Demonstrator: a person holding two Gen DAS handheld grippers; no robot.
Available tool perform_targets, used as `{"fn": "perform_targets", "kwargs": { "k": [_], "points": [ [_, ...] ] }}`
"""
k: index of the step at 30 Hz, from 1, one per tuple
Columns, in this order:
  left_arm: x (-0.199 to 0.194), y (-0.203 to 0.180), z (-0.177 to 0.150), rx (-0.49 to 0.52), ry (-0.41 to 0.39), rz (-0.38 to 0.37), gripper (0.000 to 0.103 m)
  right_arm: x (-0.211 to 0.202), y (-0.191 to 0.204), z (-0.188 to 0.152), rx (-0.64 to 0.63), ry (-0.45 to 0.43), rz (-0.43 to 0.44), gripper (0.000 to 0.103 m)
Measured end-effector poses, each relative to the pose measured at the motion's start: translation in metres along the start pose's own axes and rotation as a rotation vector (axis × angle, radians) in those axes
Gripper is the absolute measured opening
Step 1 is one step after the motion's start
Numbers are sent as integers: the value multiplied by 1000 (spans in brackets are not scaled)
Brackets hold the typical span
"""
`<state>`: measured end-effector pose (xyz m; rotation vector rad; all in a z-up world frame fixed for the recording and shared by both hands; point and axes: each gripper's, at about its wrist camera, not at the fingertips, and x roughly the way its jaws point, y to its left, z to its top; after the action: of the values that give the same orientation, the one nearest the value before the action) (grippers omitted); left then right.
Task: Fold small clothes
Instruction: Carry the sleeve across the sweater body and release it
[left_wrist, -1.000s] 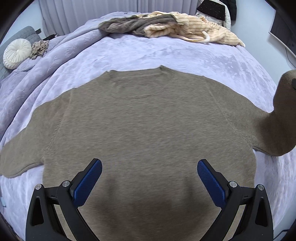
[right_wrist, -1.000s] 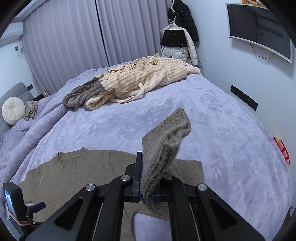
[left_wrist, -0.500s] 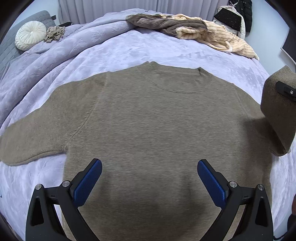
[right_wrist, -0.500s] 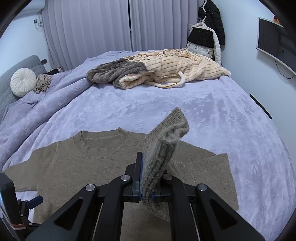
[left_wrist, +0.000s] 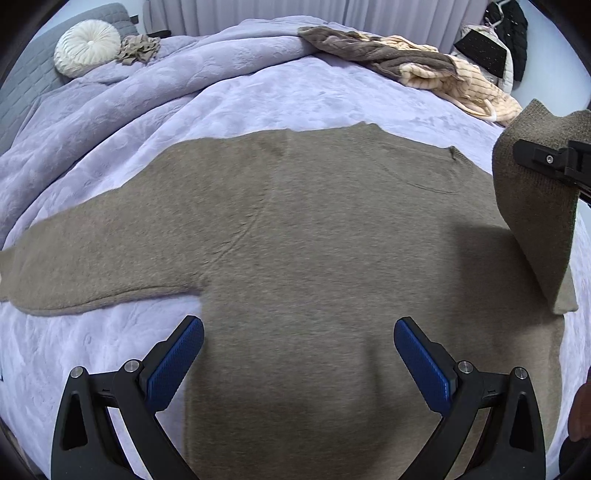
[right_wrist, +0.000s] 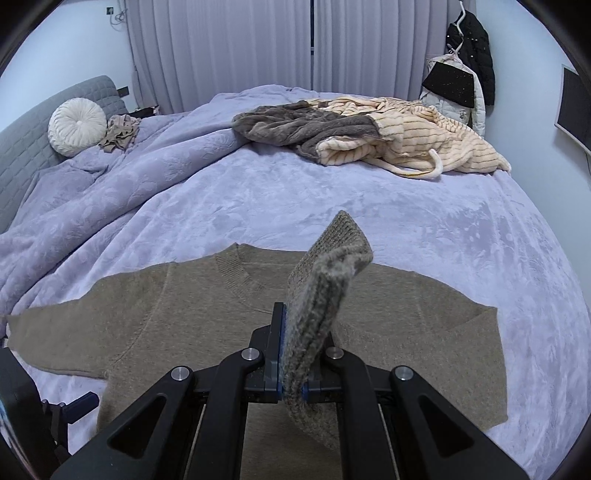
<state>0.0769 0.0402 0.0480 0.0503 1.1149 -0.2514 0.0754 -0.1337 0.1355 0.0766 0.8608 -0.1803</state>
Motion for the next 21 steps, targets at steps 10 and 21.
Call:
{"fn": "perform_targets", "kwargs": {
  "k": [10,21],
  "points": [
    [3,49,-14,-95,18,8,103,47,73,-3,-70,76,34,6],
    [-4,69,-29,-150,20,-2,103,92,122,-16,-164,172,49,11]
  ]
}}
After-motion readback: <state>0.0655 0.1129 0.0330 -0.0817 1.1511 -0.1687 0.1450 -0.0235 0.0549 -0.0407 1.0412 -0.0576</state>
